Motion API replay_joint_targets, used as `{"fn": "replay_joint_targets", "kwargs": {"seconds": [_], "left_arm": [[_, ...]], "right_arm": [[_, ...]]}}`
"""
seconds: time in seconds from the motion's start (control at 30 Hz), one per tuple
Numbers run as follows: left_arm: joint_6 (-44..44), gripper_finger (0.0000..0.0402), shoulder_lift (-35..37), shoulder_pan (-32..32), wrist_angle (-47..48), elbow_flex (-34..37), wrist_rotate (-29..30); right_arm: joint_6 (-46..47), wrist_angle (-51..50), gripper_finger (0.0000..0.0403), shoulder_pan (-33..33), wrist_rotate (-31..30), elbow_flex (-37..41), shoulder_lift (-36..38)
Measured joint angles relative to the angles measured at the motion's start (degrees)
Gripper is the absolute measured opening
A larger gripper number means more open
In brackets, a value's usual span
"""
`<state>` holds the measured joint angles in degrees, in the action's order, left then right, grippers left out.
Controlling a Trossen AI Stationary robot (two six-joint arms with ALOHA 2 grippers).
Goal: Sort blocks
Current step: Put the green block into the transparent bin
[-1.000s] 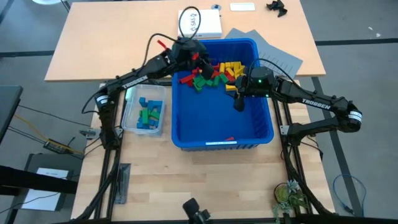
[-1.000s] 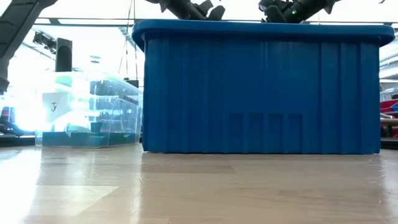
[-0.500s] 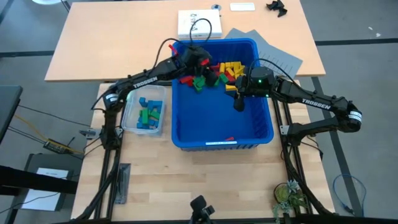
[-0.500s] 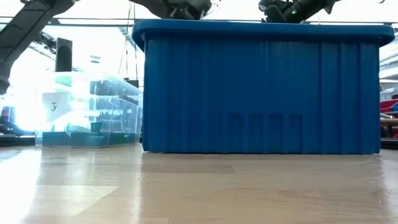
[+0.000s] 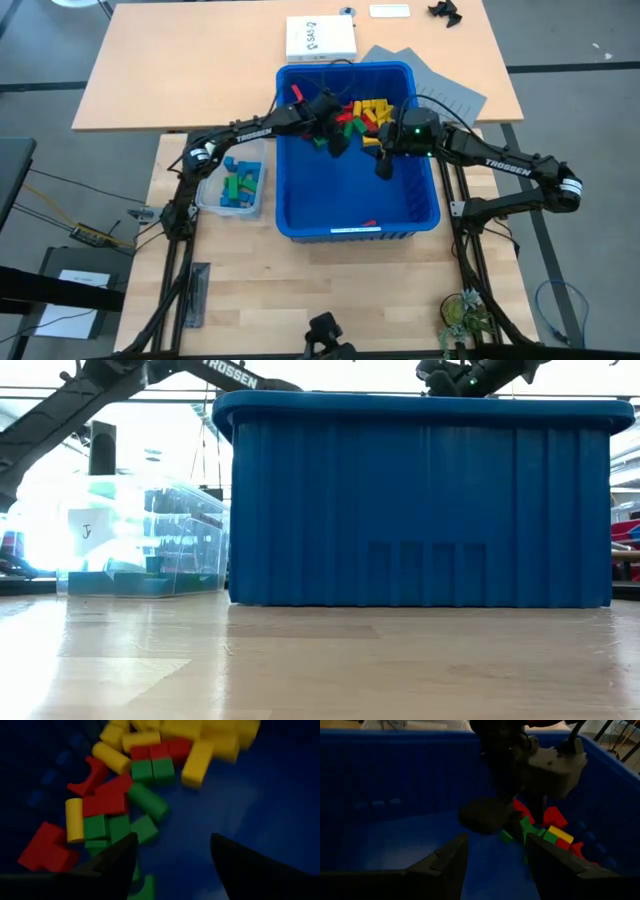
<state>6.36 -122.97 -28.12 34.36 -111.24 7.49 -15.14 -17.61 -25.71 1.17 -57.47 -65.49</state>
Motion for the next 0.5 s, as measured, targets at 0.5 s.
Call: {"fn": "replay_joint_targets", "kwargs": {"seconds": [0.5], "left_arm": [[38.69, 0.0245, -4.96, -0.42, 6.61, 0.02, 6.84]], "right_arm": [[1.11, 1.41, 0.0197, 0.00, 1.88, 3.98, -0.02]]}}
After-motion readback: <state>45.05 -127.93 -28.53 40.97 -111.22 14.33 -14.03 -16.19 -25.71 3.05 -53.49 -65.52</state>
